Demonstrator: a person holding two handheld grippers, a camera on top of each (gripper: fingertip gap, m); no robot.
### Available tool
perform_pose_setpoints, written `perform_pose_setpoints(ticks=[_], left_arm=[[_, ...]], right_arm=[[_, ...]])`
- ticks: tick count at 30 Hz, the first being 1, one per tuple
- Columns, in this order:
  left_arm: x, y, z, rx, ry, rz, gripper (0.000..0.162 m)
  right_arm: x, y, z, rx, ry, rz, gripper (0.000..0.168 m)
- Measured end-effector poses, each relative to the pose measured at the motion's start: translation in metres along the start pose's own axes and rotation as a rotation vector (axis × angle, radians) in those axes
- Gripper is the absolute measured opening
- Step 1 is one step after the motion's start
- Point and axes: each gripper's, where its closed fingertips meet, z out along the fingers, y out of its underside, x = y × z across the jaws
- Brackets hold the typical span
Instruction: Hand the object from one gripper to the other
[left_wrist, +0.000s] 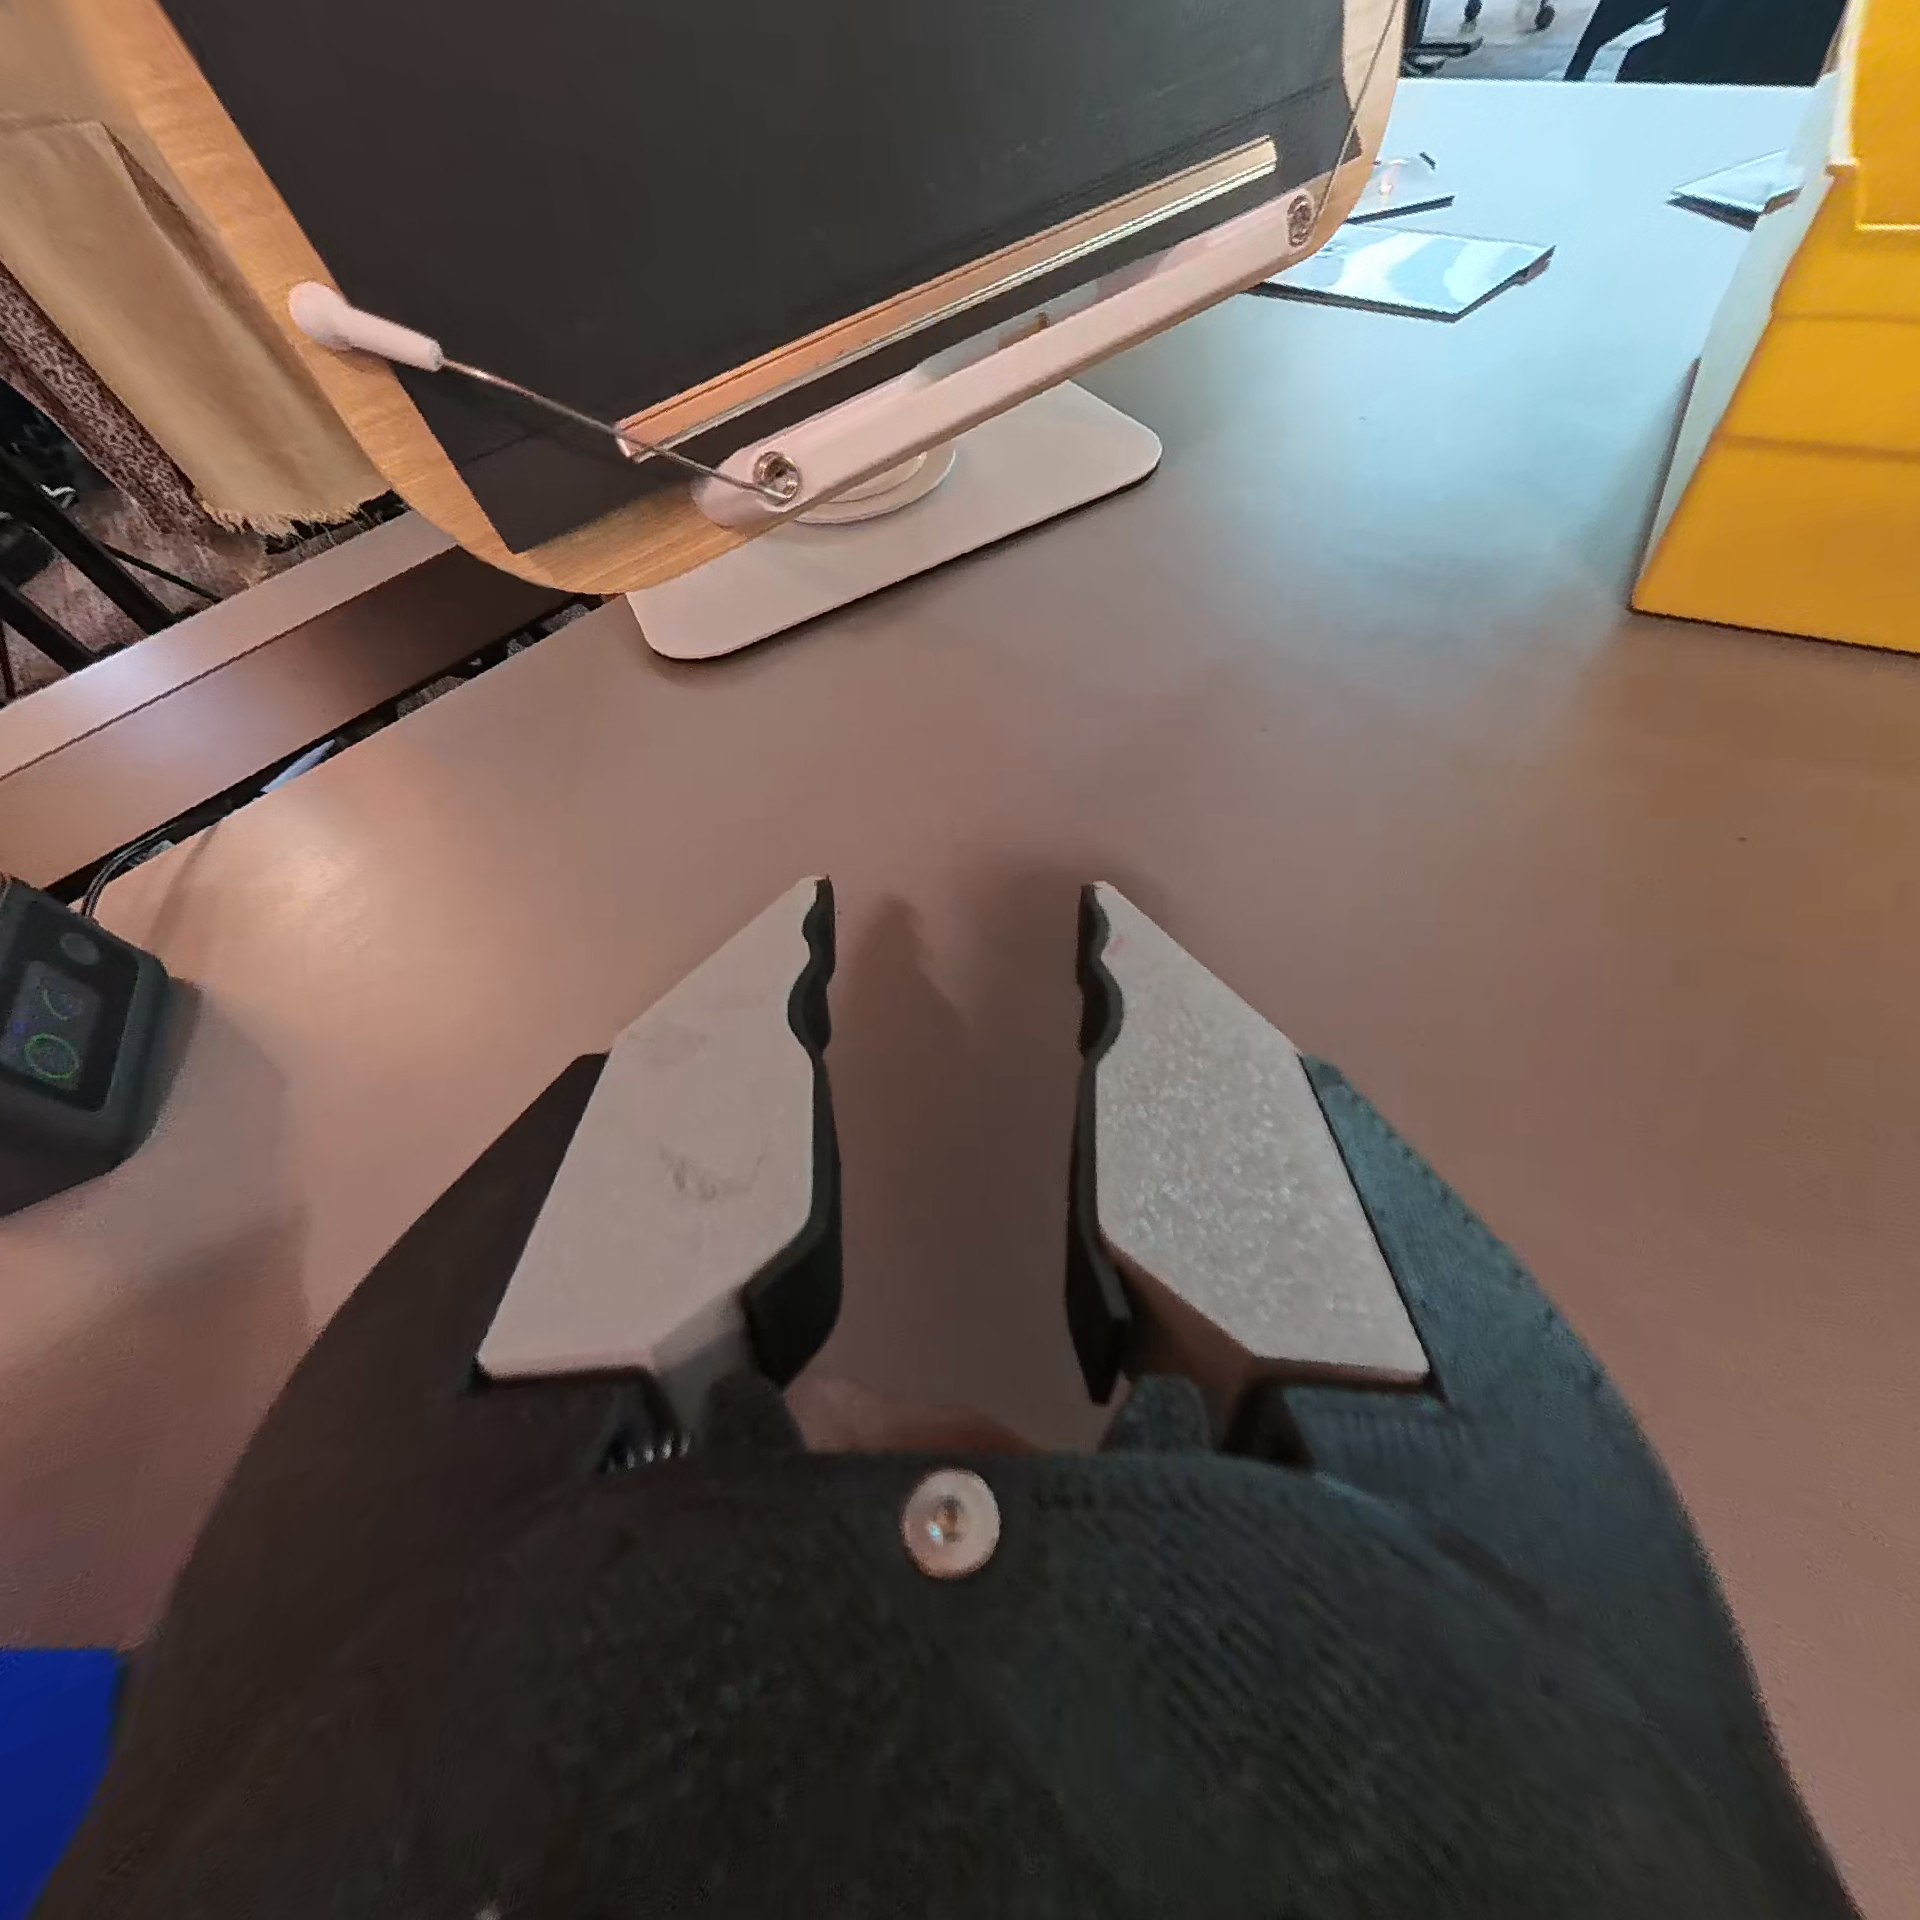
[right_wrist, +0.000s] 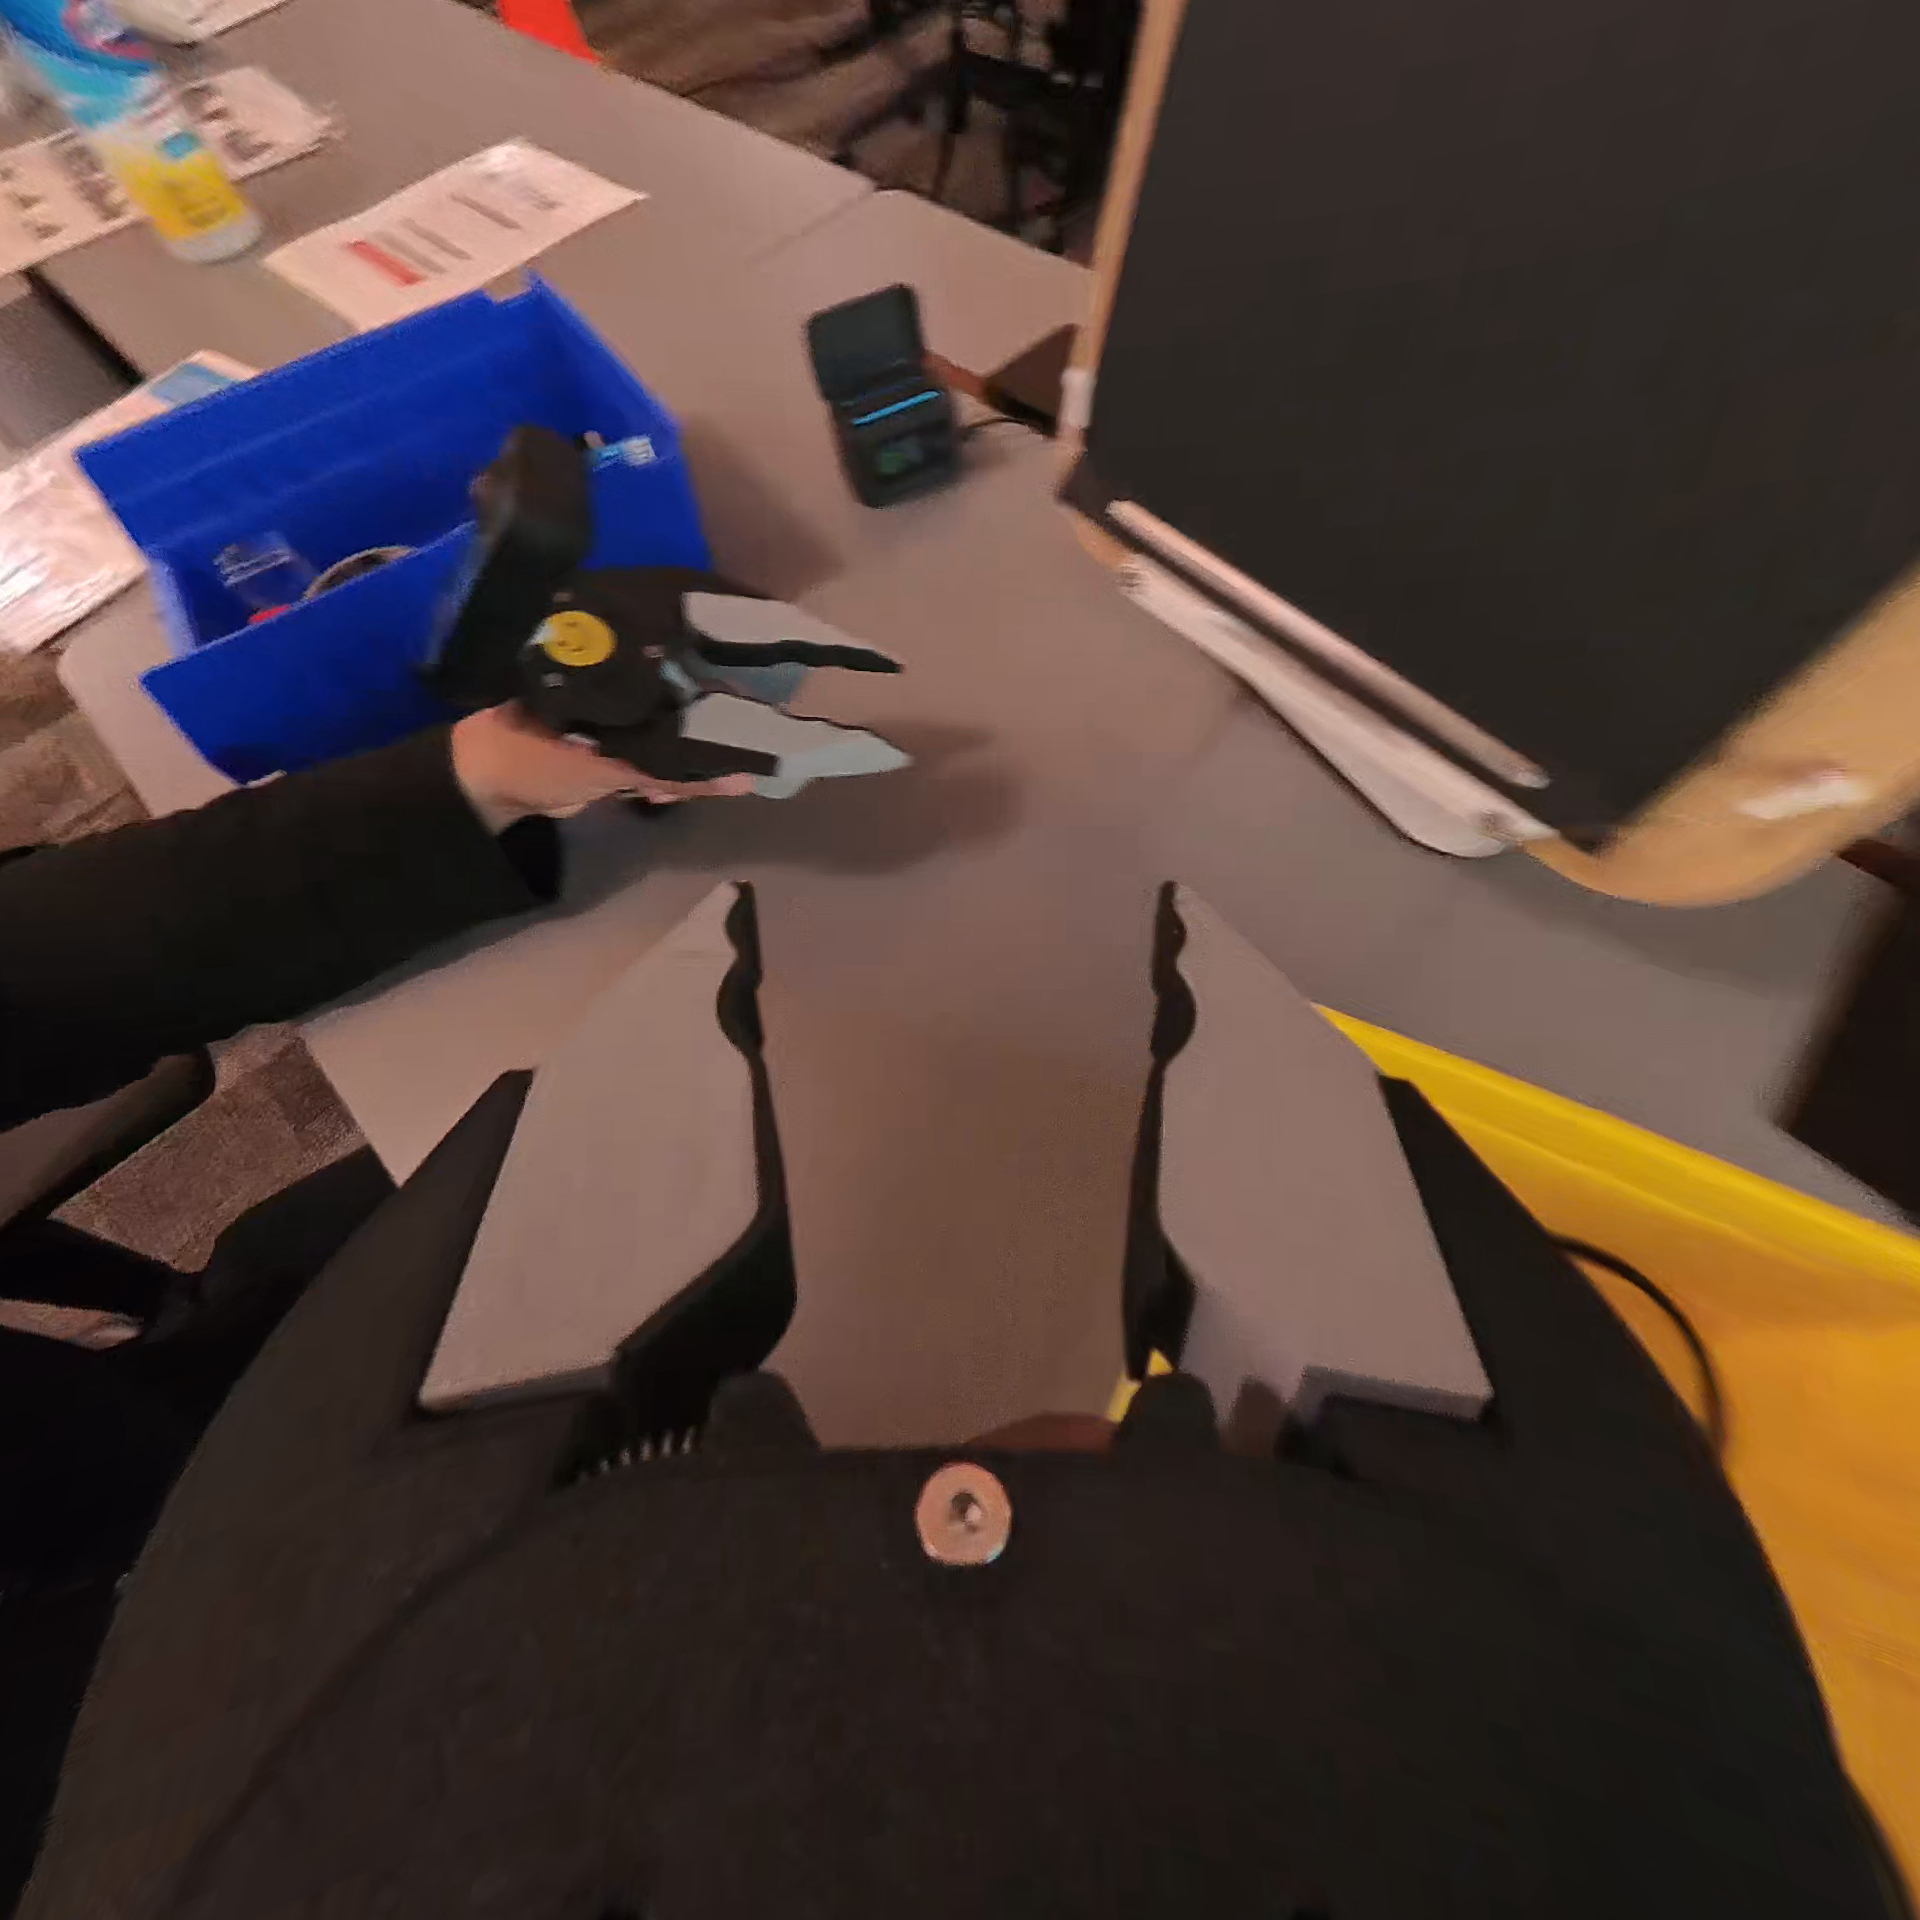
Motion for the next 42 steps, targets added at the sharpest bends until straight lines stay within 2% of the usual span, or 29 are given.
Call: perform_pose_setpoints(ticks=[1, 2, 5, 6, 8, 9, 10, 12, 14, 15, 18, 20, 24, 26, 29, 33, 38, 42], left_arm=[[0.003, -0.001, 0.0, 0.001, 0.009, 0.004, 0.045], [0.007, -0.001, 0.001, 0.001, 0.021, 0.013, 0.047], [0.008, -0.004, -0.002, 0.023, 0.001, 0.048, 0.049], [0.008, -0.007, -0.003, 0.041, -0.006, 0.063, 0.042], [0.007, -0.013, -0.006, 0.066, -0.019, 0.084, 0.039], [0.007, -0.013, -0.007, 0.059, -0.02, 0.087, 0.045], [0.007, -0.011, -0.006, 0.045, -0.028, 0.085, 0.06], [0.01, -0.011, -0.005, 0.036, -0.019, 0.094, 0.056], [0.012, -0.008, -0.002, 0.017, -0.021, 0.101, 0.061], [0.011, -0.004, 0.0, -0.012, -0.028, 0.104, 0.057], [0.011, 0.004, 0.004, -0.067, -0.037, 0.128, 0.044], [0.005, 0.003, 0.002, -0.045, -0.074, 0.123, 0.037], [-0.006, -0.012, -0.007, 0.054, -0.131, 0.078, 0.033], [-0.003, -0.029, -0.016, 0.158, -0.128, 0.023, 0.029], [0.012, -0.047, -0.027, 0.265, -0.019, -0.106, 0.028], [0.02, -0.046, -0.028, 0.257, -0.008, -0.078, 0.026], [0.025, -0.042, -0.033, 0.27, 0.015, -0.069, 0.021], [0.04, -0.041, -0.038, 0.29, 0.109, -0.118, 0.021]], right_arm=[[-0.022, 0.004, 0.017, 0.007, -0.034, -0.027, 0.084], [-0.043, 0.011, 0.035, 0.012, -0.081, -0.047, 0.087], [-0.066, 0.044, 0.097, -0.035, -0.115, -0.043, 0.081], [-0.062, 0.057, 0.117, -0.061, -0.096, -0.028, 0.081], [-0.047, 0.072, 0.153, -0.055, -0.068, 0.028, 0.08], [-0.037, 0.075, 0.167, -0.029, -0.053, 0.063, 0.08], [-0.026, 0.075, 0.179, 0.004, -0.03, 0.09, 0.082], [-0.001, 0.076, 0.198, 0.06, 0.035, 0.104, 0.087], [0.015, 0.08, 0.216, 0.072, 0.077, 0.087, 0.088], [0.018, 0.08, 0.222, 0.055, 0.07, 0.085, 0.088], [0.032, 0.074, 0.233, 0.047, 0.108, 0.073, 0.083], [0.036, 0.071, 0.234, 0.058, 0.11, 0.077, 0.076], [0.032, 0.066, 0.225, 0.119, 0.062, 0.116, 0.074], [0.03, 0.065, 0.22, 0.151, 0.027, 0.159, 0.065], [0.026, 0.059, 0.213, 0.204, -0.013, 0.172, 0.041], [0.022, 0.056, 0.219, 0.199, -0.002, 0.141, 0.048], [0.014, 0.052, 0.214, 0.239, 0.034, 0.069, 0.043], [0.004, 0.055, 0.214, 0.224, -0.016, 0.097, 0.044]])
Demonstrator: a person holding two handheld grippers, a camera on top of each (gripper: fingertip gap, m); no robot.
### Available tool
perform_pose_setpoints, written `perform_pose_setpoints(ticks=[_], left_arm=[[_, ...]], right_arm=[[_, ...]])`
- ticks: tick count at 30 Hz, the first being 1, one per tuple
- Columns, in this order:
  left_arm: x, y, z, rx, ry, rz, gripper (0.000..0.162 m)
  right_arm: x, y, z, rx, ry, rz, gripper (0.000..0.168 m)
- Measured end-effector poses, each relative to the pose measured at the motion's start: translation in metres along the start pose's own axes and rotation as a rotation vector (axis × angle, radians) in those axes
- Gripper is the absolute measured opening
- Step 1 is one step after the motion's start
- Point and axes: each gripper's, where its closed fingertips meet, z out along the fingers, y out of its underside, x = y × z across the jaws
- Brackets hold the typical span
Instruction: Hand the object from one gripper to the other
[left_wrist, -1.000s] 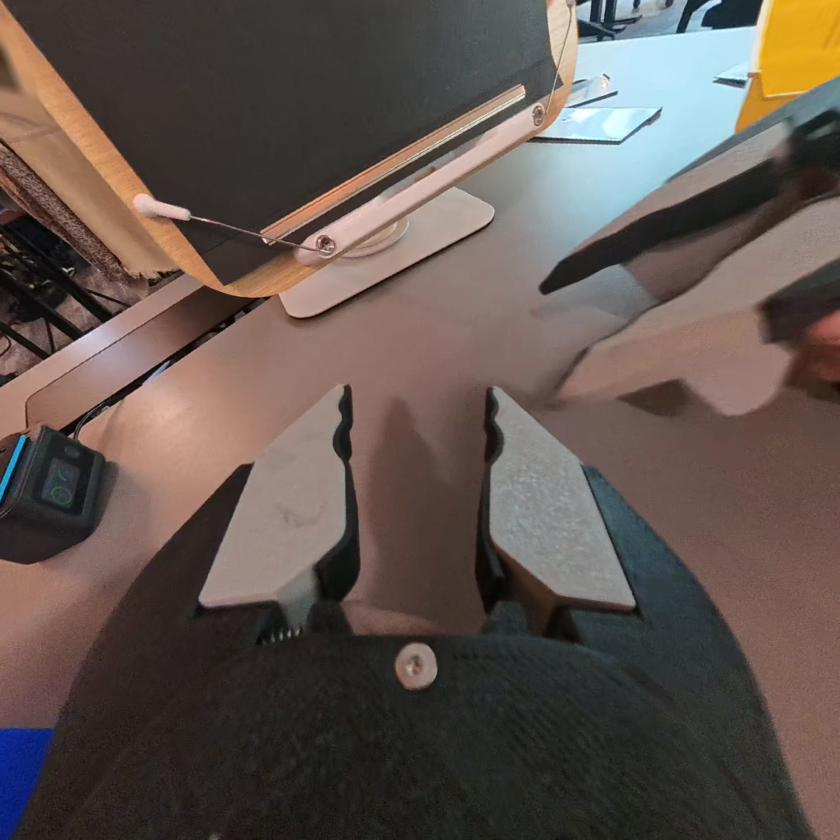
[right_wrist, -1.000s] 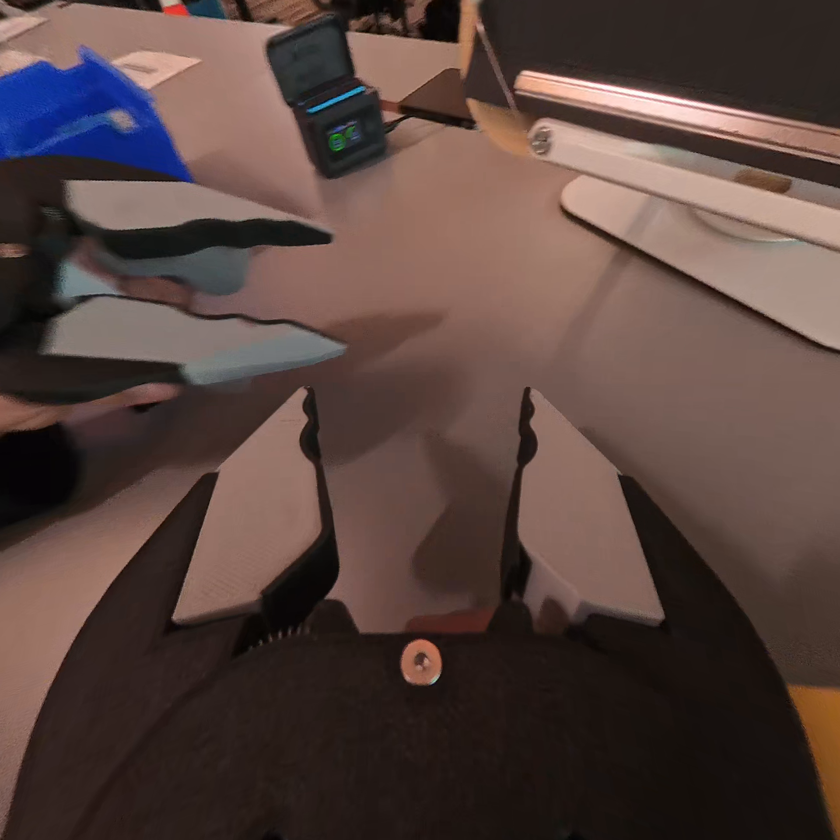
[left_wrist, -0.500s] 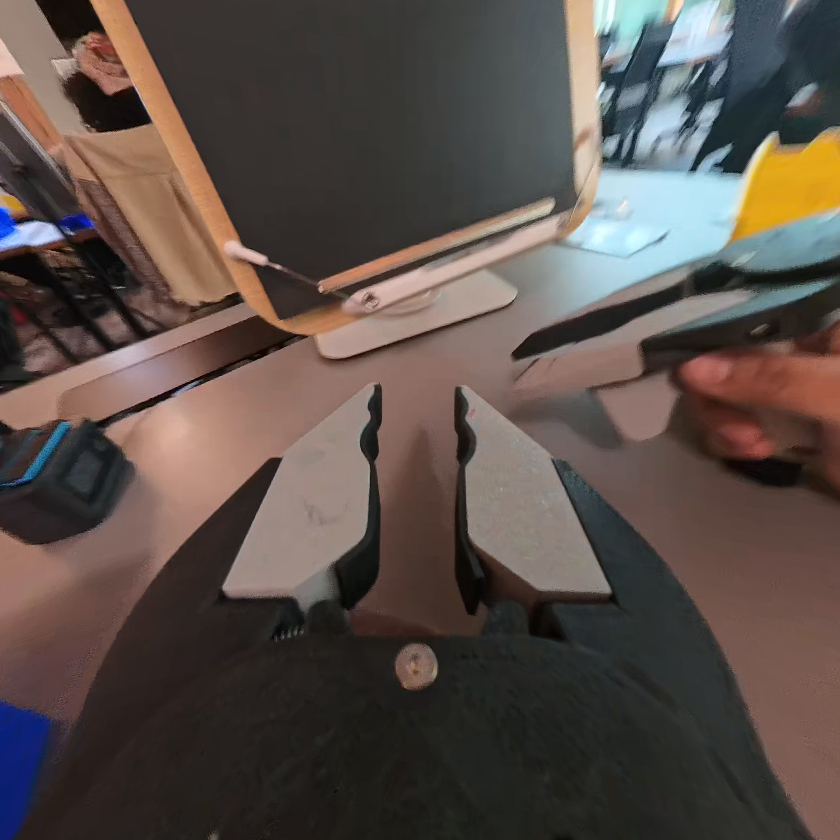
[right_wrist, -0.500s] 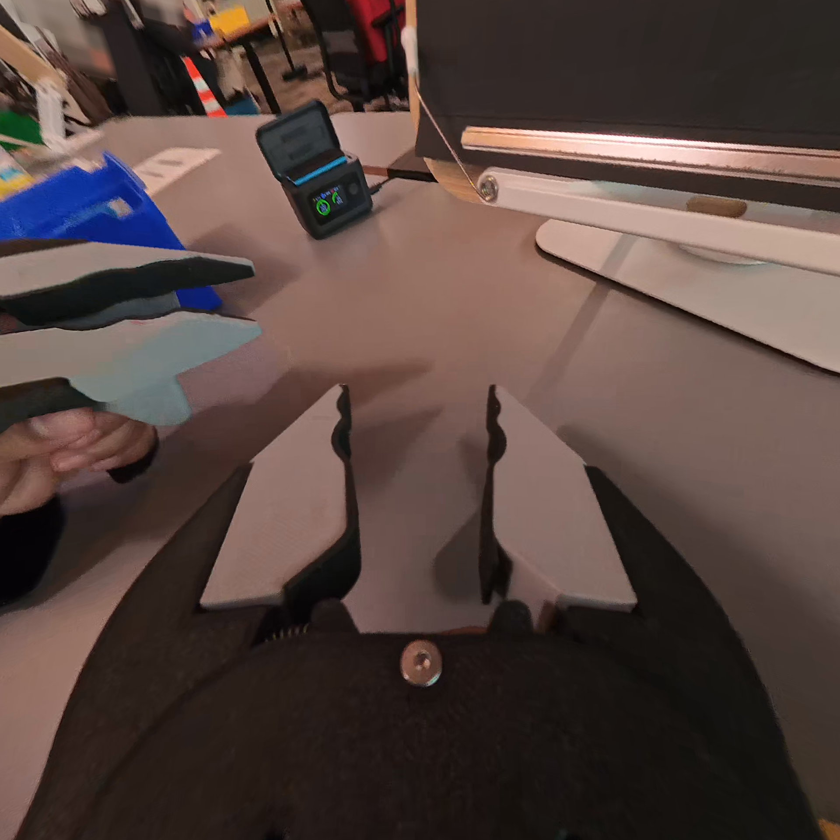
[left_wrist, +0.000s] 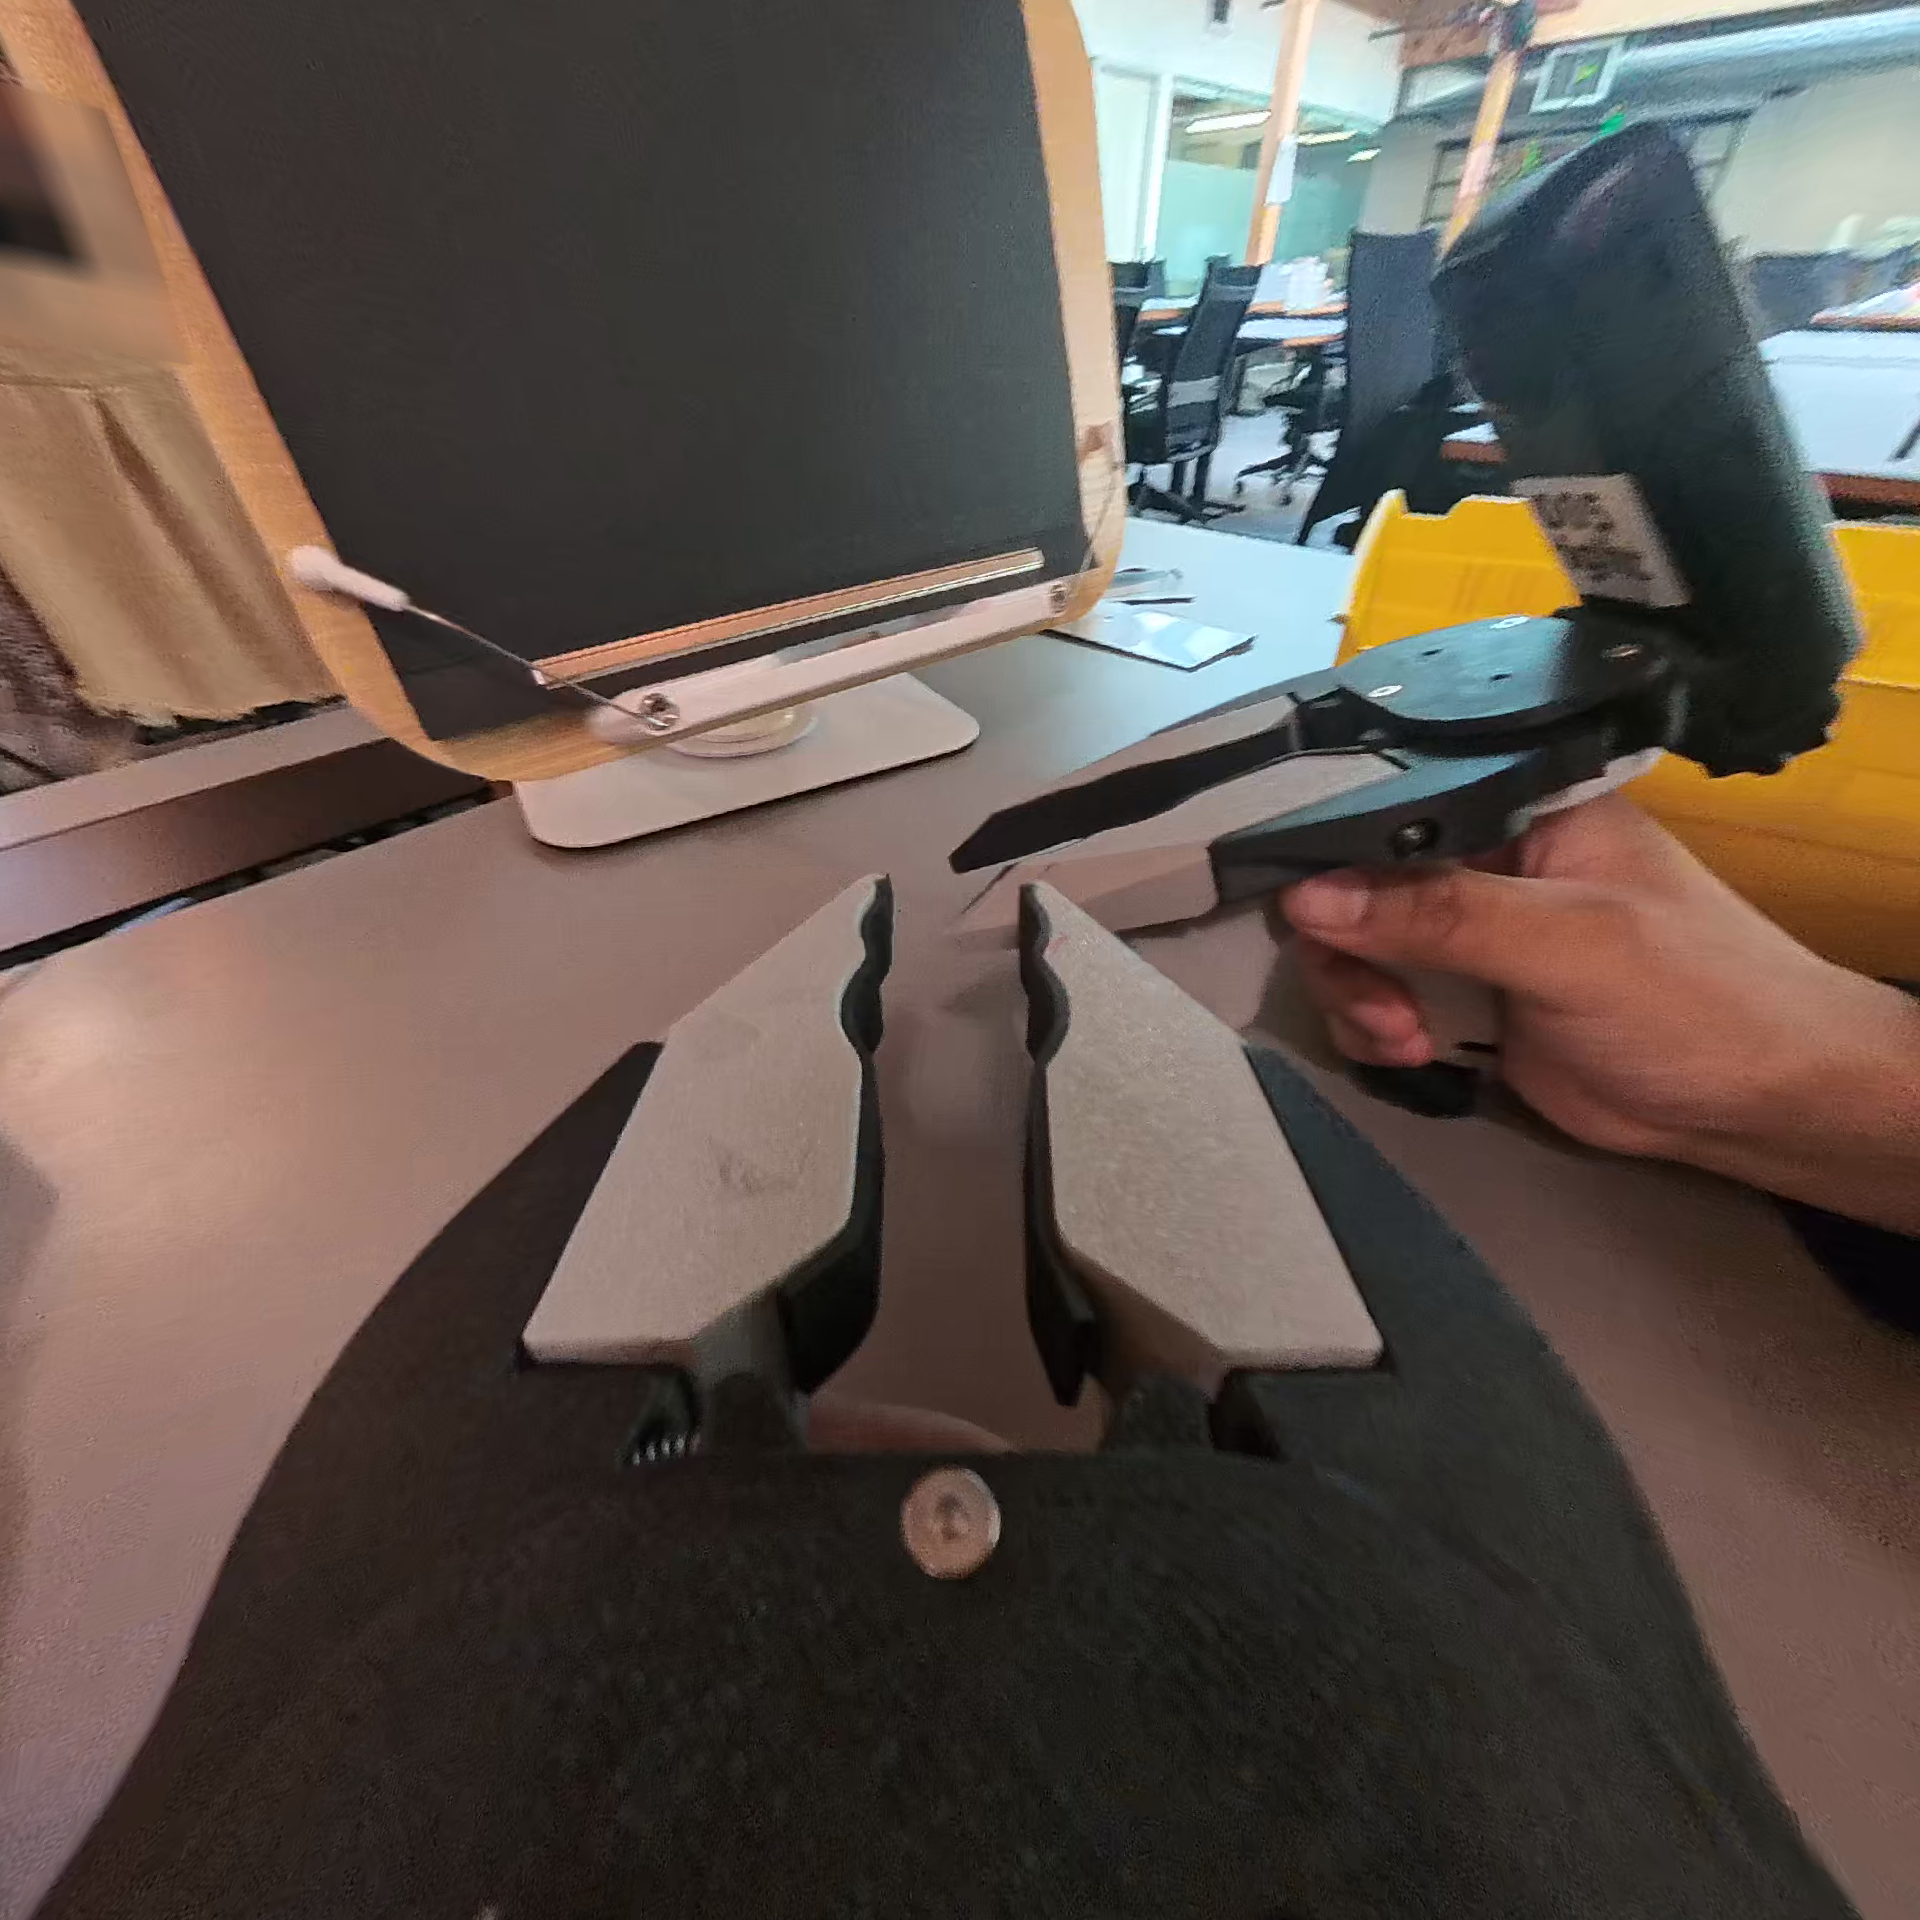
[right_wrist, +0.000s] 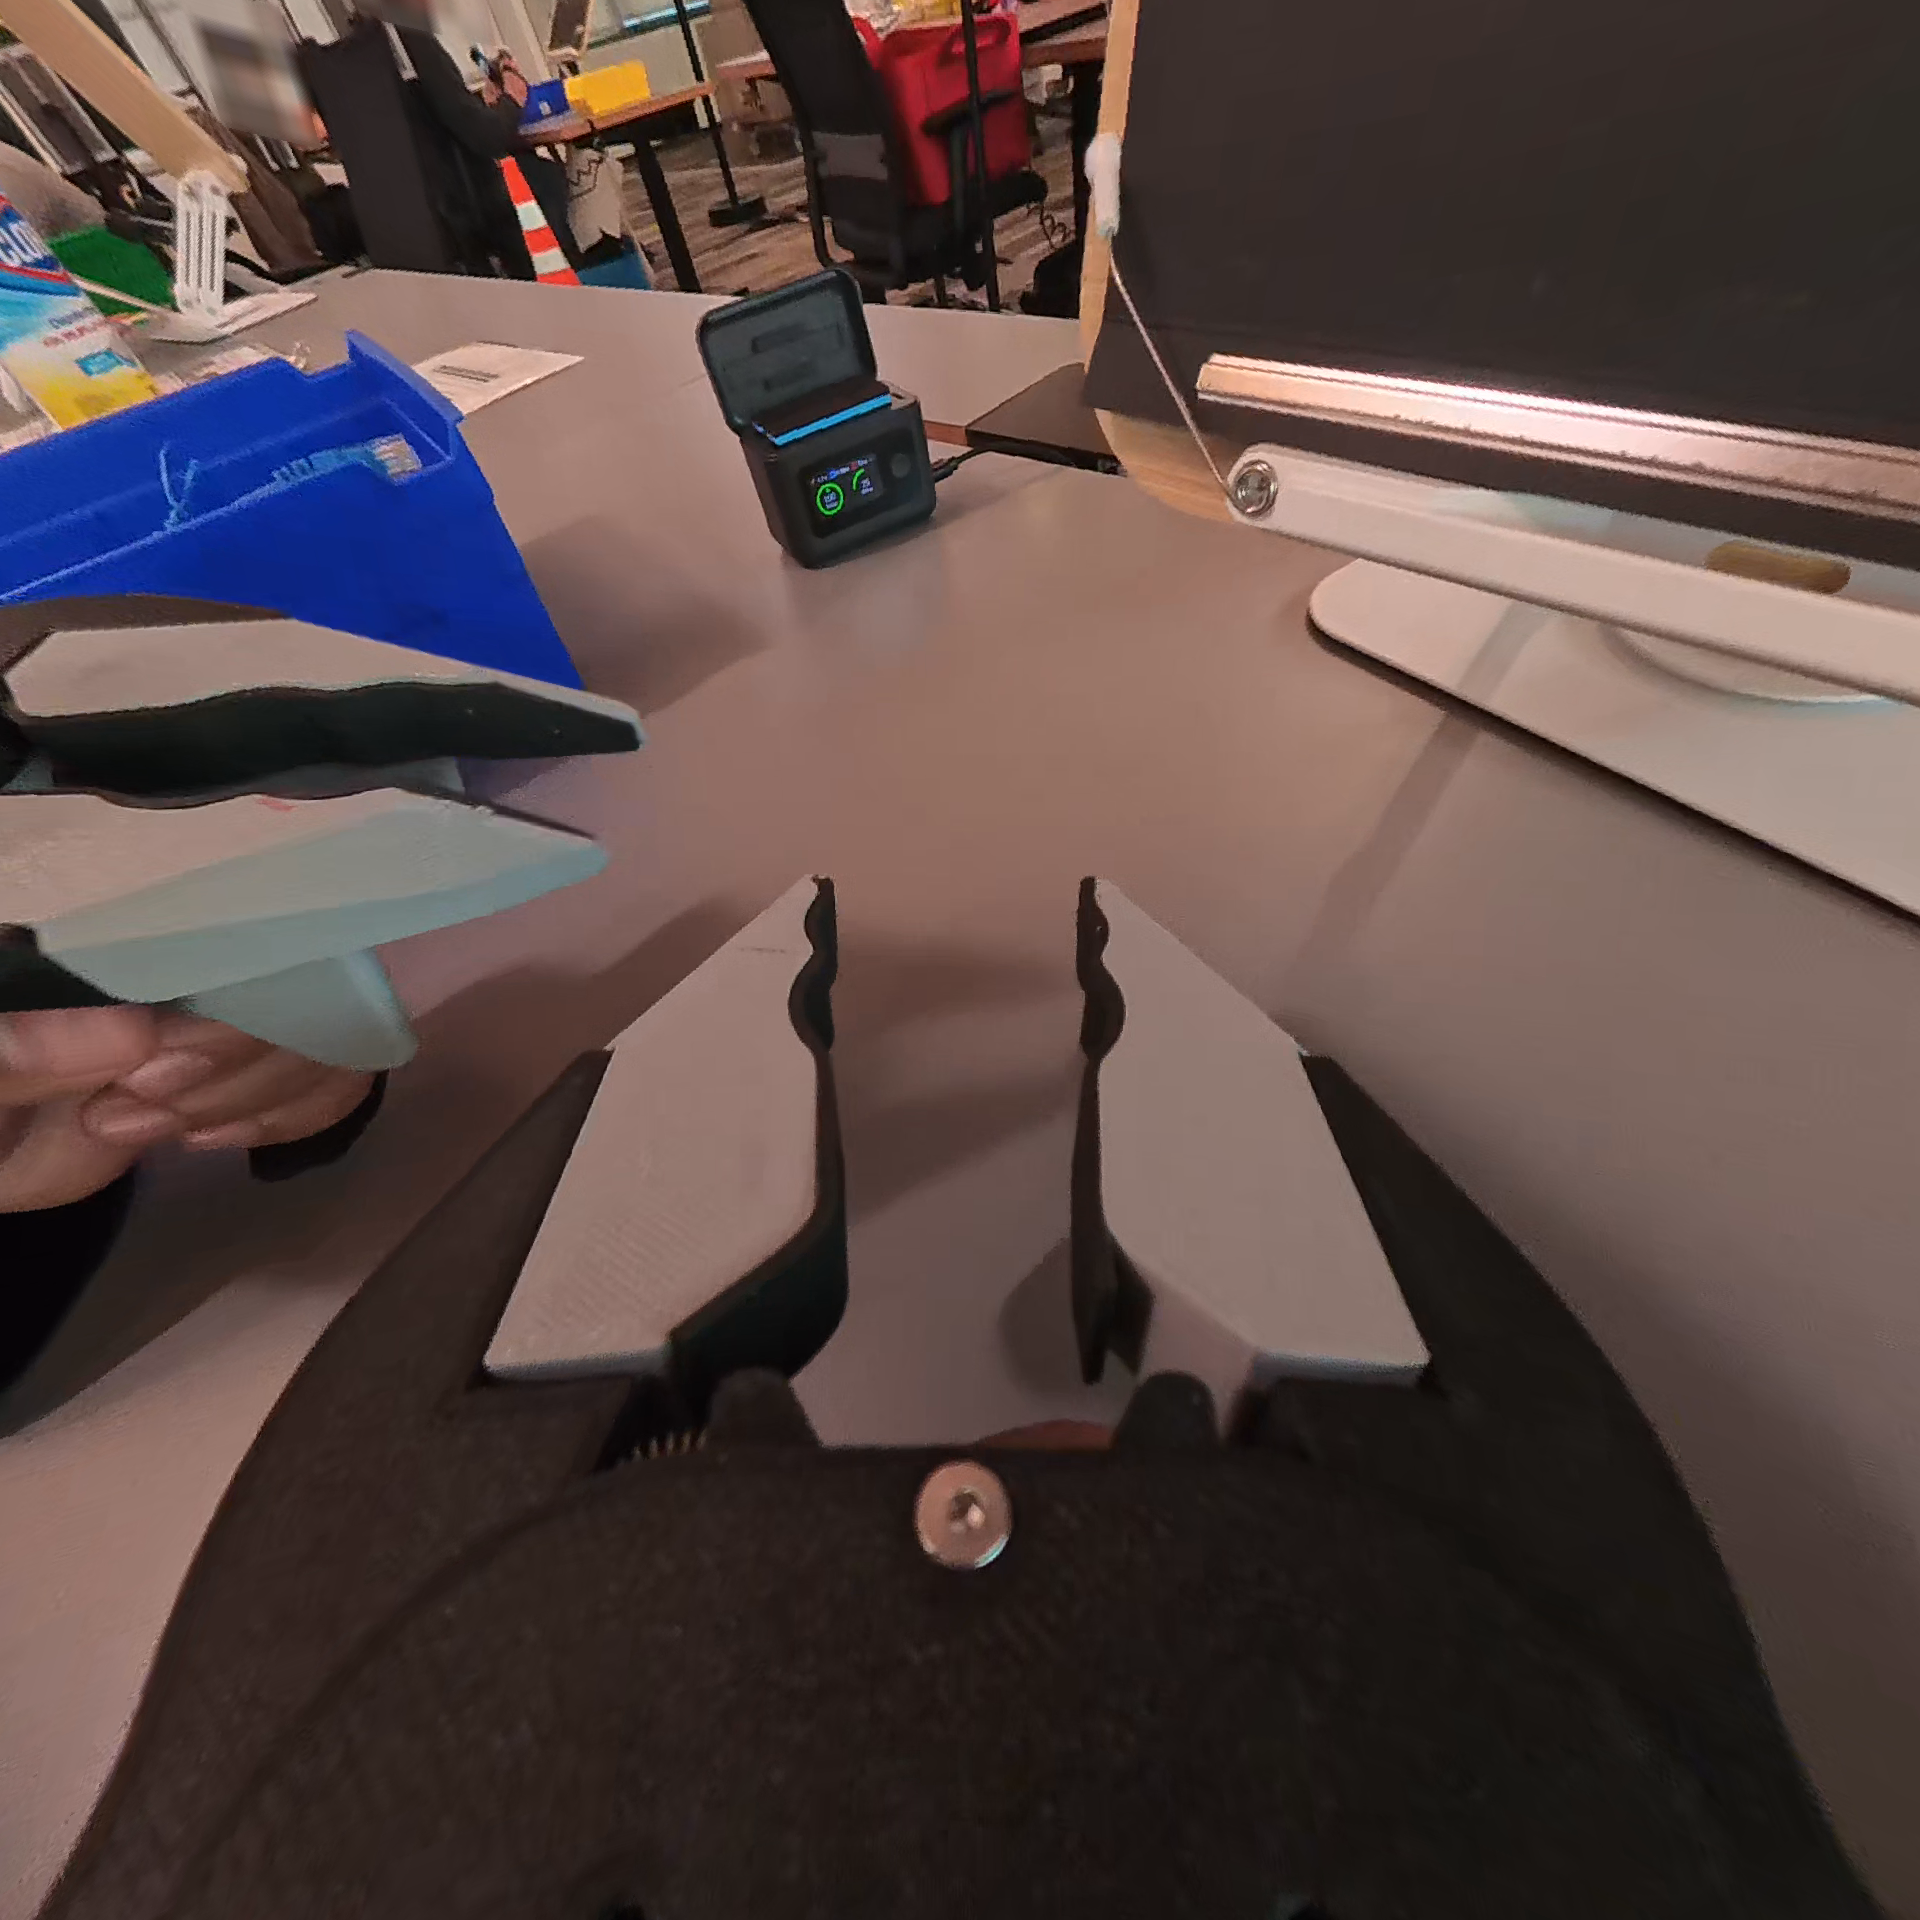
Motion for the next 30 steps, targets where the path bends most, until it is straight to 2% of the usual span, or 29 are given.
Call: perform_pose_setpoints(ticks=[5, 9, 13, 19, 21, 24, 30], left_arm=[[0.002, -0.006, -0.003, 0.019, -0.01, 0.057, 0.022], [0.011, 0.004, 0.003, -0.02, 0.024, 0.056, 0.022], [0.016, 0.011, 0.007, -0.047, 0.024, 0.153, 0.024], [0.018, -0.007, -0.006, 0.105, -0.024, 0.175, 0.022], [0.017, -0.014, -0.017, 0.176, -0.068, 0.204, 0.01], [0.026, -0.018, -0.036, 0.23, -0.11, 0.273, 0.008], [0.039, -0.019, -0.048, 0.259, -0.117, 0.314, 0.015]], right_arm=[[0.008, 0.001, -0.006, 0.0, 0.037, -0.014, 0.043], [0.01, 0.001, -0.004, -0.008, 0.02, 0.023, 0.043], [0.014, 0.0, -0.003, -0.013, 0.054, -0.035, 0.044], [0.011, 0.003, -0.002, -0.029, 0.08, -0.098, 0.071], [0.006, -0.002, -0.008, 0.016, 0.069, -0.12, 0.073], [0.003, -0.005, -0.013, 0.049, 0.069, -0.143, 0.09], [0.008, -0.008, -0.015, 0.069, 0.075, -0.105, 0.092]])
